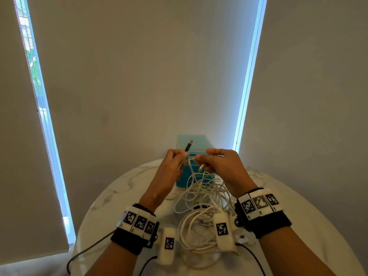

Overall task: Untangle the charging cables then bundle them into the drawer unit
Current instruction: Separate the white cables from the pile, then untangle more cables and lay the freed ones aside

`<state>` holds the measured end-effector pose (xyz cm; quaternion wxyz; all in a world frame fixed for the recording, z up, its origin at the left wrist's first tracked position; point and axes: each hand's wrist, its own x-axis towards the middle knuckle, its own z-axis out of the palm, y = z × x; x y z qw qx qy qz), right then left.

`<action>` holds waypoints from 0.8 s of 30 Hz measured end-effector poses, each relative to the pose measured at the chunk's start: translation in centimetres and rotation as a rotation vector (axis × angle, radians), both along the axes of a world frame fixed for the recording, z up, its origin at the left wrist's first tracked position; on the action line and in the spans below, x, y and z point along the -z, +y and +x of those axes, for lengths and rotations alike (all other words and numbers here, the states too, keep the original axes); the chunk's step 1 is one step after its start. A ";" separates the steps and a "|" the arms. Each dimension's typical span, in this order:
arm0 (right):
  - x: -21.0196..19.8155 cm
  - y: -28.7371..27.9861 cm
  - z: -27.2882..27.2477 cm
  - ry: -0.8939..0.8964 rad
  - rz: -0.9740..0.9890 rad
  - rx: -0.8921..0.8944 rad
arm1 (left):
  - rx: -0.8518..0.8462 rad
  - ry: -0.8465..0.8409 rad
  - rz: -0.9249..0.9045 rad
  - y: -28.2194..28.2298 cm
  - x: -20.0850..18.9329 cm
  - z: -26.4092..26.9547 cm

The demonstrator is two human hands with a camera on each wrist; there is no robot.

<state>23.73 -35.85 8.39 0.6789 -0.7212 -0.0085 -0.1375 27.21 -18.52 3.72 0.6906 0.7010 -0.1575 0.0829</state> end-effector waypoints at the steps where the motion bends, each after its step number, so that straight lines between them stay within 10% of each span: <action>1: 0.1 0.2 -0.1 0.002 0.025 -0.011 | -0.056 -0.024 0.044 0.1 -0.1 0.2; 5: 0.0 0.6 -0.5 -0.071 0.160 0.044 | -0.163 -0.078 -0.029 1.2 -1.1 0.8; 12: -2.8 -2.6 1.3 -0.562 0.743 0.703 | -0.443 -0.367 -0.199 5.5 -5.4 -0.7; 14: -3.0 1.6 2.5 -0.532 0.629 0.479 | -0.447 -0.468 -0.183 4.7 -7.1 -2.0; 18: -0.2 10.4 2.6 -0.208 -0.545 -0.430 | -0.467 -0.635 -0.099 5.2 -9.6 -4.0; 24: -0.3 8.4 1.8 -0.056 -0.530 -0.439 | -0.411 -0.475 0.081 7.9 -7.5 -2.5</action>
